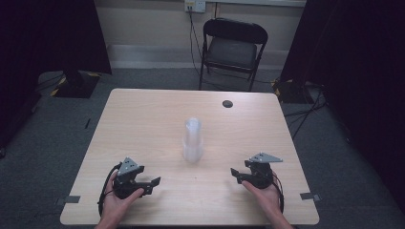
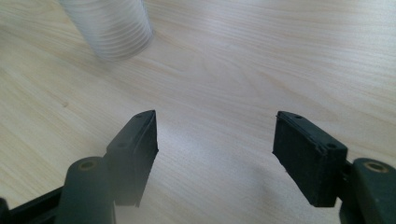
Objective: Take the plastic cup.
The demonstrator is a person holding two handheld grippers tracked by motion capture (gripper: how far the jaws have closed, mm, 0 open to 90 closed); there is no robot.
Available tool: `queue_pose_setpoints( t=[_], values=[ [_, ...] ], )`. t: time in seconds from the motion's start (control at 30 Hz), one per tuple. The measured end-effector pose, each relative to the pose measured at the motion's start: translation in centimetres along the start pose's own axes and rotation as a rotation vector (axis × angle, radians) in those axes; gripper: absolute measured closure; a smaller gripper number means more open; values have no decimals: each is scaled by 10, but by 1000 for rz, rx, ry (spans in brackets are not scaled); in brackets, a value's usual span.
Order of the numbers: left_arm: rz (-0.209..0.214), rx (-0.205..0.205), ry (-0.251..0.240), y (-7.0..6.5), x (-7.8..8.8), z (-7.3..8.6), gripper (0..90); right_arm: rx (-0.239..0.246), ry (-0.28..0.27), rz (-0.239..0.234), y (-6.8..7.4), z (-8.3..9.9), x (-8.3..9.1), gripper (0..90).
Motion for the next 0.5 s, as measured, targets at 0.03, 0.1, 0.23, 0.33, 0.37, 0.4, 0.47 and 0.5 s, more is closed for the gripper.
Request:
queue_pose_setpoints(
  t=[0.03,0.1,0.23,0.33,0.37,0.4,0.47,0.5],
  values=[
    [5,-3,-2,0,0,0,186,-6,-4,-7,1,-1,0,304],
    [6,-2,-1,-1,1,-1,183,-5,-17,-9,1,-4,2,304],
    [6,3,-1,1,1,0,179,-6,-35,-21,2,-8,4,300],
    [7,14,-11,2,1,-2,176,-16,-46,-34,2,-10,4,290],
    [7,14,-11,2,1,-2,172,-16,-46,-34,2,-10,4,290],
    [12,7,-11,2,1,-2,166,3,-51,-40,4,-12,3,272],
    [15,4,-17,1,1,-3,157,5,-46,-50,6,-12,2,247],
    [19,5,-21,0,2,-3,158,20,-58,-73,12,-14,1,235]
  ],
)
Point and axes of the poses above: each handheld gripper's, and its own axes: x roughly backward along the jaws, z roughly out of its underside, y roughly to its left, the point moved 9 cm from there along -x, roughly forward along the jaws, and after that the axes turned 8 degrees about -y, right-handed, at the moved point
